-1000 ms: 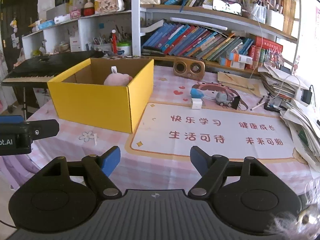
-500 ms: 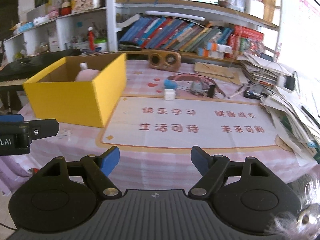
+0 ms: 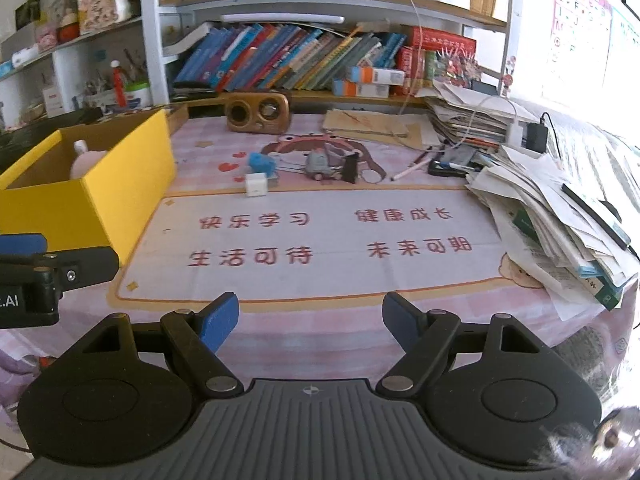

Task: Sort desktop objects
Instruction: 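Move the left tool to the white plug while the right tool approaches the black binder clip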

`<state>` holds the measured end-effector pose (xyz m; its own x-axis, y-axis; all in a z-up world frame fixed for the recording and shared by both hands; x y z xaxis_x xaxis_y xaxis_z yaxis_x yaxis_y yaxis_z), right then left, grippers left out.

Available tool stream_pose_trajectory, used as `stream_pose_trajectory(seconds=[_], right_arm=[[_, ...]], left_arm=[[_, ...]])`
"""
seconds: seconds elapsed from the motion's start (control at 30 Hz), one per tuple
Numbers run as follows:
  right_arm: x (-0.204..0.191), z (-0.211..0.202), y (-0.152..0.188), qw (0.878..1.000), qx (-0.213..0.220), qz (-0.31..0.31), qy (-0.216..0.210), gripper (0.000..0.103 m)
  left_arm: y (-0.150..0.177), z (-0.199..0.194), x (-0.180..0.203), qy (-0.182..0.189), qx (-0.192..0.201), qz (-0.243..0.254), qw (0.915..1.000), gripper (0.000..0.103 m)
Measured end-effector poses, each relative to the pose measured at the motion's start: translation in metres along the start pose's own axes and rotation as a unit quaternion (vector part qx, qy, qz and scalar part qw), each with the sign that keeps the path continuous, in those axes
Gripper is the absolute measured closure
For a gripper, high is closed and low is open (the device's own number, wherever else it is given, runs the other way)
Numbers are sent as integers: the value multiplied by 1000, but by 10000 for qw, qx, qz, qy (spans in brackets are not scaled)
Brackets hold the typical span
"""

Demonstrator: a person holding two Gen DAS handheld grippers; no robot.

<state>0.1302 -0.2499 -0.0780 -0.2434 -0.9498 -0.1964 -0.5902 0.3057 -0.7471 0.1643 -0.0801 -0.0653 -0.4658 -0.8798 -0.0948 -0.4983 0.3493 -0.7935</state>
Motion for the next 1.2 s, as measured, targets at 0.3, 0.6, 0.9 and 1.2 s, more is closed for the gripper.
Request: stream_pose_trajectory(seconds=[0.3,0.6,0.9,1.2], right_arm=[[28,32,-30,9999,-109,-54,-4,25],[51,73,-62,9991,-295,-223,-207,25],[62,110,-85,9967,-512,-344,-533,26],[62,154,-110,9948,-563,-399,-744,28]], left_arm=[[-22,38,18,5,-115,-138,9998,10],[-44,80,33,-141,-262,-342,9990,10],[-58,110,31,-468,-454,-565,9963,10],[-66,144,19,-753,-621,-671,9930,12]])
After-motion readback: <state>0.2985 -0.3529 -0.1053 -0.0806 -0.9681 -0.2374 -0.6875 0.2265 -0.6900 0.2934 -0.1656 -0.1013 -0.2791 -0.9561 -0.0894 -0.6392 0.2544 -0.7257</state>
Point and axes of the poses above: each gripper's, at about its wrist camera, not at the fingertips, and z roughly the way its jaws point, x to its right, y to its underside, the point moved 10 cm from there along z, roughly the way its jaws point, and after that the axes turned 15 degrees about z, right-handed, at the moved point
